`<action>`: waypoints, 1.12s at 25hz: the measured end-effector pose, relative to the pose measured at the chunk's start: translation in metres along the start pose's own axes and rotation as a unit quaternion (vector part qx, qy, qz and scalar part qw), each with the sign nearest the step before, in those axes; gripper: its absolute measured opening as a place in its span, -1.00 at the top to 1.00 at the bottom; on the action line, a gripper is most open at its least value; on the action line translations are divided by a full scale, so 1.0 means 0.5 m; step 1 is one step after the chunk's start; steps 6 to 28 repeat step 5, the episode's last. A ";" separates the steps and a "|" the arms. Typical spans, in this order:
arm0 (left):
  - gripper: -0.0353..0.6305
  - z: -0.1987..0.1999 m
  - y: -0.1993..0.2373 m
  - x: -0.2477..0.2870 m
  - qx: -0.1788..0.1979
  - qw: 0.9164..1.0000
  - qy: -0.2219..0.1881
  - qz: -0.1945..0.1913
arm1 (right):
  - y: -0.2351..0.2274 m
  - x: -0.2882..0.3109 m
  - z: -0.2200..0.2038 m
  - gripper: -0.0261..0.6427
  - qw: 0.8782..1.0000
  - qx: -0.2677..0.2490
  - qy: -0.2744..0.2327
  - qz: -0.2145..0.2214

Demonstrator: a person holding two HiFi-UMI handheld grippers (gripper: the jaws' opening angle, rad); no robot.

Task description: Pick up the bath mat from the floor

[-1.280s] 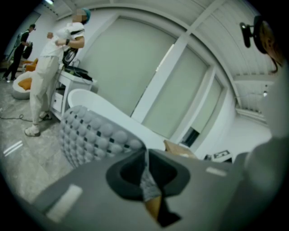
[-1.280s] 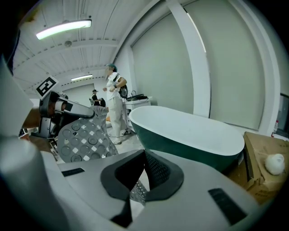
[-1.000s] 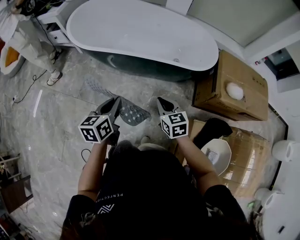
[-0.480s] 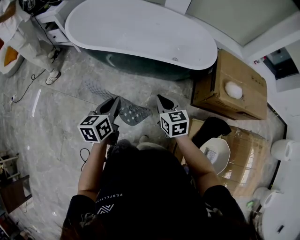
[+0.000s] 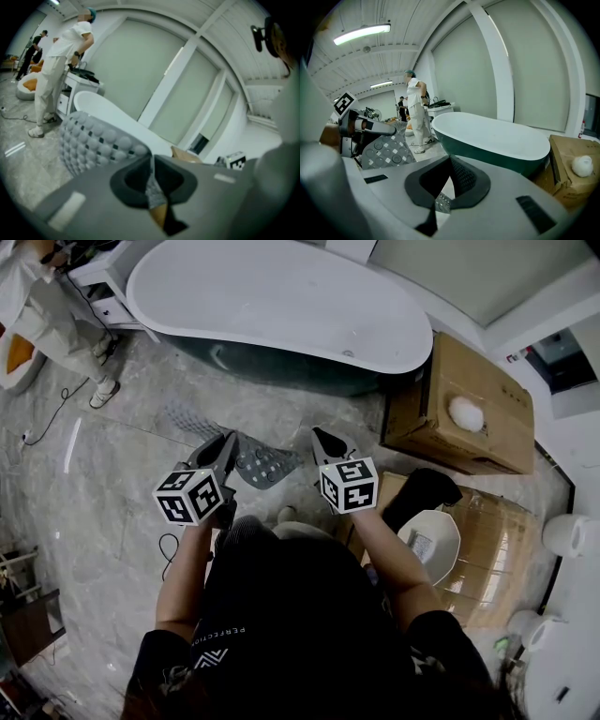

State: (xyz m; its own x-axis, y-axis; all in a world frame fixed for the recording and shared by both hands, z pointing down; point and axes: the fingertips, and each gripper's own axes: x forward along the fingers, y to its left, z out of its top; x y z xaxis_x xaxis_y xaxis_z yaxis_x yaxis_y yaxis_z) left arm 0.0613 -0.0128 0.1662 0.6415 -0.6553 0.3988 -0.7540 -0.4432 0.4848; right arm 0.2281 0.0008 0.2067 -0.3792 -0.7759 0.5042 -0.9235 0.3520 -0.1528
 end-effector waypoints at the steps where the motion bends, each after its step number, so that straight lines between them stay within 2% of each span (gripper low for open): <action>1: 0.82 -0.001 -0.001 0.000 0.000 1.000 0.000 0.000 | -0.001 -0.001 -0.001 0.93 1.000 0.000 0.001 0.000; 28: 0.82 -0.009 -0.006 -0.001 -0.003 1.000 0.001 0.001 | -0.005 -0.005 -0.006 0.93 1.000 -0.002 0.003 0.000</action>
